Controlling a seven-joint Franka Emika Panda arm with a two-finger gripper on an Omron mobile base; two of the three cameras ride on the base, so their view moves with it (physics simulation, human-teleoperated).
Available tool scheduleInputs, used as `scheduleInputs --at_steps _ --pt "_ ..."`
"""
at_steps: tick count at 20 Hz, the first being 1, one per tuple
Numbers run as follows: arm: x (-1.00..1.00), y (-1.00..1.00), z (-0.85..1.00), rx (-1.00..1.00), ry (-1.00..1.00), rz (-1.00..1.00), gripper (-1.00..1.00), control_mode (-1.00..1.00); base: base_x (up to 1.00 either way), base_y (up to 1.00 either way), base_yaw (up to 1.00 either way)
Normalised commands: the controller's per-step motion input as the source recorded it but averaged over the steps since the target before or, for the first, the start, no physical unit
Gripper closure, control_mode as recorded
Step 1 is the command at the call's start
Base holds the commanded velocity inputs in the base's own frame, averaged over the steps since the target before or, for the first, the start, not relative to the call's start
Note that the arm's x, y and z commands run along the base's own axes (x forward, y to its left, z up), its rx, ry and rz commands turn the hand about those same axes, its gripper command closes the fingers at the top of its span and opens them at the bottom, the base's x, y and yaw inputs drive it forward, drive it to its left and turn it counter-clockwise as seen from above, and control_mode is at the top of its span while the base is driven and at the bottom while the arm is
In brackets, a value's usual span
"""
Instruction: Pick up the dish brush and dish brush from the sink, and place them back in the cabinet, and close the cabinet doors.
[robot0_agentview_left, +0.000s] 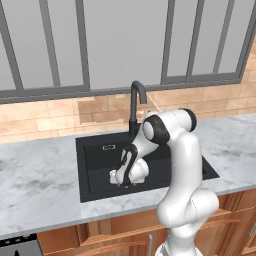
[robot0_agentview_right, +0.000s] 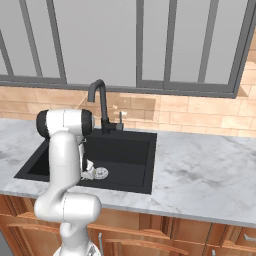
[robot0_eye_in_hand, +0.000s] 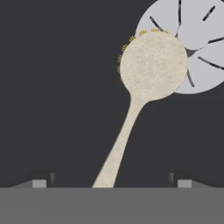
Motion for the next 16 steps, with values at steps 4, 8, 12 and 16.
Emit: scheduleInputs --at_steps 4,8,12,16 --pt "0.00 0.00 -0.08 0.00 0.00 0.00 -1.00 -1.00 0.00 0.00 0.00" --pt "0.00 0.00 -0.09 0.00 0.00 0.00 -1.00 -1.00 0.00 0.00 0.00" --pt "0.00 0.00 -0.08 0.00 0.00 0.00 -1.00 -1.00 0.00 0.00 0.00" --pt "0.00 0.00 -0.06 0.00 0.00 0.00 -1.00 -1.00 0.00 0.00 0.00"
